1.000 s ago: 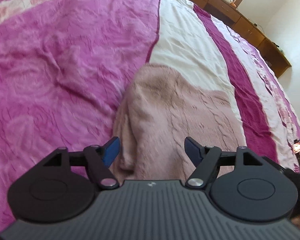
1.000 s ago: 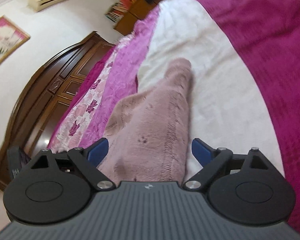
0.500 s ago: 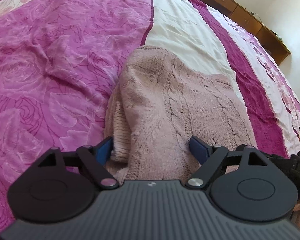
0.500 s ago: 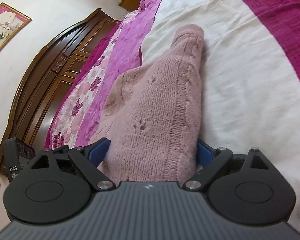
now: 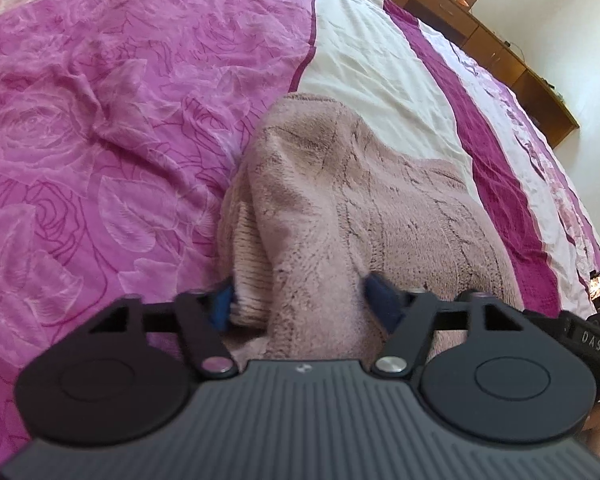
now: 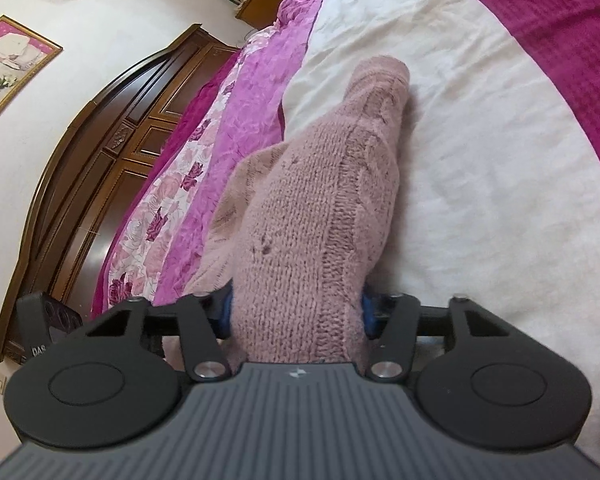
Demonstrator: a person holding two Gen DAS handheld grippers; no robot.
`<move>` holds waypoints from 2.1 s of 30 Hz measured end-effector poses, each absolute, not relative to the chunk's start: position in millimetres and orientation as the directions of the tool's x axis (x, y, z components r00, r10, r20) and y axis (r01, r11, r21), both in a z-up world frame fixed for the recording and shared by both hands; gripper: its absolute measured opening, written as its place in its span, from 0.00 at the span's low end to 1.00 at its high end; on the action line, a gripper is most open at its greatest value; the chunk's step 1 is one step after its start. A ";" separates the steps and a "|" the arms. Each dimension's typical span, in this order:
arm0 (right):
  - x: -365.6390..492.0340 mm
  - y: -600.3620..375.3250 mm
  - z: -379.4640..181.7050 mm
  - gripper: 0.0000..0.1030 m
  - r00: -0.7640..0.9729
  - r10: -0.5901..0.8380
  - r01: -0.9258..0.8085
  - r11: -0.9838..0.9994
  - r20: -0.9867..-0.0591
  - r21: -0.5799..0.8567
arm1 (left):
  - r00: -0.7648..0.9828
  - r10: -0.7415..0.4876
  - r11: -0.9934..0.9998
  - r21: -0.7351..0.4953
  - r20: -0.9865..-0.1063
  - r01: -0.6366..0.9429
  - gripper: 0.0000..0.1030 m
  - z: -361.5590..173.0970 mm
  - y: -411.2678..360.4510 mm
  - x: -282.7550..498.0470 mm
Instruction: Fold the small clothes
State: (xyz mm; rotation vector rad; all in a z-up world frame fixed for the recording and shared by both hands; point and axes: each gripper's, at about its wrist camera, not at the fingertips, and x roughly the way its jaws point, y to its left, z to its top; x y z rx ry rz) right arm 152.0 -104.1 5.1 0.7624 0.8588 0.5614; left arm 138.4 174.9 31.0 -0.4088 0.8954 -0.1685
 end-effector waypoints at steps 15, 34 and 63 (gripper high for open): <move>111.5 -155.4 84.5 0.51 0.590 0.695 -0.101 0.568 -0.411 0.817 | 0.596 -0.491 0.819 -0.570 -0.635 0.069 0.26 64.4 144.8 104.3; 17.0 -224.2 23.6 0.62 0.586 0.560 -0.010 0.728 -0.586 0.686 | 0.526 -0.434 0.899 -0.395 -0.732 0.191 0.28 48.6 75.4 53.7; 71.2 -145.6 44.5 0.78 0.667 0.391 -0.040 0.869 -0.634 0.494 | 0.666 -0.326 0.931 -0.348 -0.671 0.105 0.15 45.5 101.7 129.9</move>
